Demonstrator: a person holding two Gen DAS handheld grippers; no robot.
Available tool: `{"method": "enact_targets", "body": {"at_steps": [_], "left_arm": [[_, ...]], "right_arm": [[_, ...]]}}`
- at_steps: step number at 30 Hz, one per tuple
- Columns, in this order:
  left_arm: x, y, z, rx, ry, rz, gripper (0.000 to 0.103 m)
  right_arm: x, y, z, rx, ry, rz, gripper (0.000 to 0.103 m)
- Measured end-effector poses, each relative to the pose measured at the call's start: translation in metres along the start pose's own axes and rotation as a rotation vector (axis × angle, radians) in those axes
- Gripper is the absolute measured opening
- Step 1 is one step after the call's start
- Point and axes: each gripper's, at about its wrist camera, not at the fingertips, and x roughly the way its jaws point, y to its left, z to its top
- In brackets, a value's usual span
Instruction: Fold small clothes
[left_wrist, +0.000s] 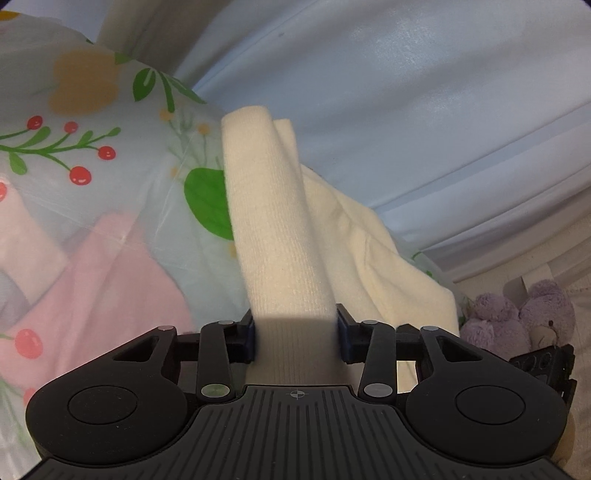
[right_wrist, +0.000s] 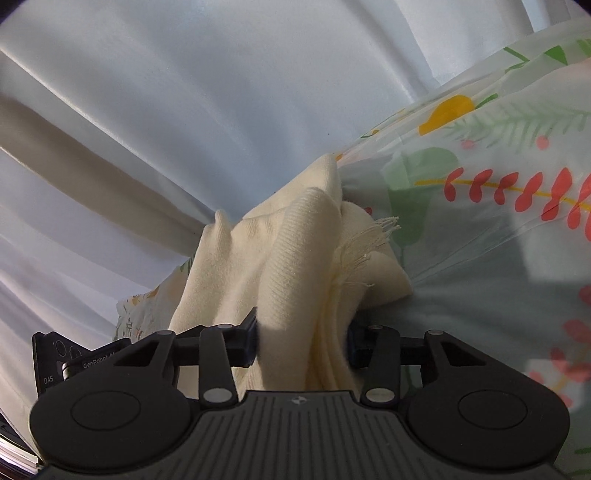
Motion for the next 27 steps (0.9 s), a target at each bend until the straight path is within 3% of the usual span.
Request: {"method": "enact_targets", "body": {"at_steps": [6, 12, 13, 15, 17, 18, 20, 21, 23, 27], "left_arm": [[-0.045, -0.007, -0.006, -0.018, -0.062, -0.022, 0.038], [-0.111, -0.001, -0.024, 0.028, -0.174, 0.161, 0.040], [-0.119, 0.003, -0.028, 0.025, -0.178, 0.230, 0.042], [-0.132, 0.010, -0.034, 0.029, -0.179, 0.345, 0.043], [-0.145, 0.016, -0.037, 0.031, -0.214, 0.412, 0.045], [-0.155, 0.020, -0.037, 0.029, -0.257, 0.444, 0.045], [-0.164, 0.019, -0.033, 0.017, -0.331, 0.481, 0.051], [-0.164, 0.018, -0.029, 0.011, -0.344, 0.486, 0.055], [-0.154, 0.017, -0.015, -0.009, -0.360, 0.509, 0.071], [-0.105, 0.018, 0.013, -0.003, -0.322, 0.659, 0.072]], "right_arm": [[-0.010, 0.041, -0.009, -0.039, 0.022, 0.098, 0.039], [0.010, 0.084, -0.042, -0.124, 0.083, 0.153, 0.042], [0.014, 0.086, -0.046, -0.121, 0.092, 0.137, 0.044], [0.015, 0.090, -0.053, -0.132, 0.081, 0.013, 0.055], [0.003, 0.099, -0.057, -0.213, -0.016, -0.121, 0.054], [-0.002, 0.104, -0.058, -0.241, -0.056, -0.149, 0.053], [-0.004, 0.123, -0.057, -0.272, -0.093, -0.132, 0.044], [0.002, 0.132, -0.055, -0.282, -0.081, -0.117, 0.038], [0.030, 0.159, -0.054, -0.333, -0.025, -0.128, 0.035], [0.088, 0.195, -0.063, -0.485, 0.030, -0.211, 0.032]]}}
